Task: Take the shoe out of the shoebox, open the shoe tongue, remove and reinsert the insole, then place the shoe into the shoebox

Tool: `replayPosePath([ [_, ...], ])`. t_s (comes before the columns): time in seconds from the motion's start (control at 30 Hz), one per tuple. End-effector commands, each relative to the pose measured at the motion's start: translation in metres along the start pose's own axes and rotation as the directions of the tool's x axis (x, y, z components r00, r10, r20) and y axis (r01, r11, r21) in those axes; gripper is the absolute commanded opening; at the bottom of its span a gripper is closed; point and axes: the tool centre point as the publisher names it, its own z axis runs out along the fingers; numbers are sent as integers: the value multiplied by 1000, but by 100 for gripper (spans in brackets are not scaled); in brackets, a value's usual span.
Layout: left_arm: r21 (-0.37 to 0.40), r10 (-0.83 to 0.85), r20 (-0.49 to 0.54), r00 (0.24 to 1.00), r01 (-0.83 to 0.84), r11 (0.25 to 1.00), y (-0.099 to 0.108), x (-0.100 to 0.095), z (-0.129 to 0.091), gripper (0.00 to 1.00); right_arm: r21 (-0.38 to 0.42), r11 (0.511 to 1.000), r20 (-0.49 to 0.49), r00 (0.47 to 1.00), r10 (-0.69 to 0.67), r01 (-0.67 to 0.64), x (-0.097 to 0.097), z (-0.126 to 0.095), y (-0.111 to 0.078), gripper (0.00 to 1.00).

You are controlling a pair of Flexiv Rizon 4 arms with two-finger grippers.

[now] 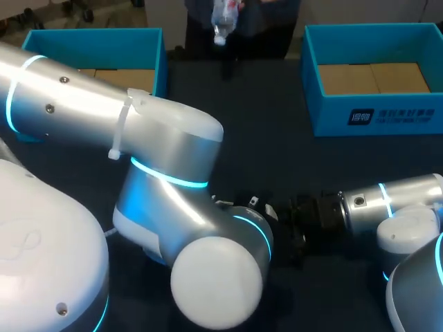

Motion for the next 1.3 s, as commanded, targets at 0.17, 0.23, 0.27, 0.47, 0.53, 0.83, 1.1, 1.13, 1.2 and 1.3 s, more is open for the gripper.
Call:
replayPosePath([
  [0.17, -5, -118, 46, 992, 118, 993, 8, 5, -2, 0, 4, 1000, 2, 1000, 0, 0, 1, 1, 2, 0],
  [0.23, -6, -154, 49, 987, 155, 988, 11, 4, -2, 0, 4, 1000, 2, 1000, 0, 0, 1, 1, 2, 0],
  [0.27, -8, -172, 49, 984, 172, 985, 13, 4, -2, 0, 4, 1000, 2, 1000, 0, 0, 1, 1, 2, 0],
  [0.47, -7, -283, 70, 957, 284, 959, 20, 1, -2, 0, 4, 1000, 2, 1000, 0, 0, 1, 1, 2, 0],
  [0.53, 8, -326, 73, 942, 326, 945, 21, -1, -3, 0, 4, 1000, 2, 1000, 0, 0, 1, 1, 2, 0],
  [0.83, 41, -446, 97, 890, 444, 895, 29, -1, -8, 0, 4, 1000, 2, 1000, 0, 0, 1, 1, 2, 0],
  [1.1, 60, -502, 109, 858, 499, 865, 34, 3, -10, 0, 4, 1000, 2, 1000, 0, 0, 1, 1, 2, 0],
  [1.13, 67, -507, 109, 855, 502, 862, 34, 4, -11, 0, 4, 1000, 2, 1000, 0, 0, 1, 1, 2, 0],
  [1.2, 77, -529, 119, 841, 523, 849, 34, 5, -12, 0, 4, 1000, 2, 1000, 0, 0, 1, 1, 2, 0],
  [1.3, 98, -562, 114, 820, 553, 827, 35, 5, -15, 0, 4, 1000, 2, 1000, 0, 0, 1, 1, 2, 0],
])
